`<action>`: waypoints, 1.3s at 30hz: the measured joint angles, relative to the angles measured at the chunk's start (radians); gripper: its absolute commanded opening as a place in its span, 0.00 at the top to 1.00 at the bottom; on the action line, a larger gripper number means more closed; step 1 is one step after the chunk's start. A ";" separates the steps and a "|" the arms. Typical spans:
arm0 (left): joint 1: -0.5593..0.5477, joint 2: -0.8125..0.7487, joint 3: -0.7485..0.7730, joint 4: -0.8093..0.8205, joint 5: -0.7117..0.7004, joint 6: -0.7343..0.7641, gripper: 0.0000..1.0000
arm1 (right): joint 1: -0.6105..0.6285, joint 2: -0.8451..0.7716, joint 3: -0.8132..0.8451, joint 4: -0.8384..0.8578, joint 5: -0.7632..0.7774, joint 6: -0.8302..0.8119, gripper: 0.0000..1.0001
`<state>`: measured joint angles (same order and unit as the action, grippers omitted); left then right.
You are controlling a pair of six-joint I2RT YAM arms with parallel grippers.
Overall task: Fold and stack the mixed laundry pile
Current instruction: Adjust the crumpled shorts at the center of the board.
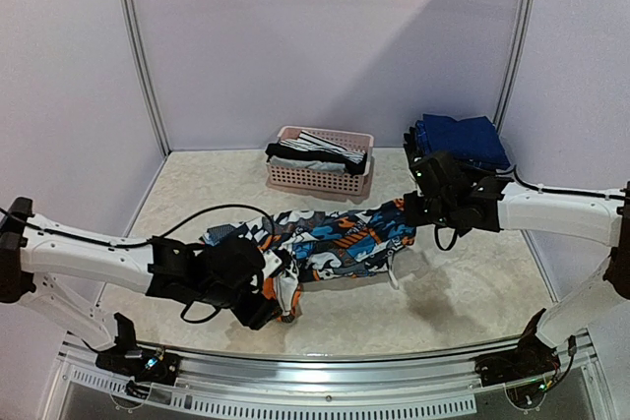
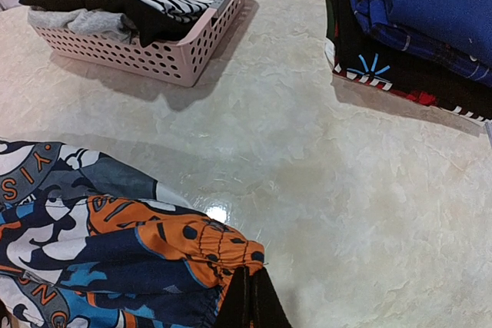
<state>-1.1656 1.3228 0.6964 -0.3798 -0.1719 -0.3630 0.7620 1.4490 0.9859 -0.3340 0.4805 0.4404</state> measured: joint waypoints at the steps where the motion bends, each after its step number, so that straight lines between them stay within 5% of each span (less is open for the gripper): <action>1: -0.021 0.032 0.008 0.001 -0.002 -0.007 0.27 | 0.000 0.001 0.000 0.001 0.000 0.000 1.00; 9: -0.056 0.193 0.023 0.041 -0.050 -0.068 0.26 | -0.002 0.008 -0.006 0.006 -0.004 0.000 1.00; 12: -0.058 0.253 0.025 0.078 -0.066 -0.084 0.33 | -0.002 0.008 -0.016 0.005 -0.004 0.000 1.00; 14: -0.058 0.280 0.041 0.114 -0.090 -0.097 0.46 | -0.002 0.008 -0.020 0.004 -0.004 0.000 1.00; 18: -0.061 0.321 0.057 0.166 -0.143 -0.122 0.99 | -0.002 0.007 -0.021 0.005 -0.004 0.000 1.00; 26: -0.063 0.282 0.059 0.082 -0.293 -0.121 1.00 | -0.002 -0.001 -0.021 0.002 -0.009 0.000 1.00; 39: -0.063 -0.201 0.137 -0.148 -0.575 -0.057 1.00 | -0.003 -0.238 -0.010 0.022 -0.160 -0.056 1.00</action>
<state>-1.2282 1.1221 0.8330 -0.5282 -0.7467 -0.4198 0.7593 1.2110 0.9756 -0.3122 0.3202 0.3840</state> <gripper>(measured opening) 0.007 0.008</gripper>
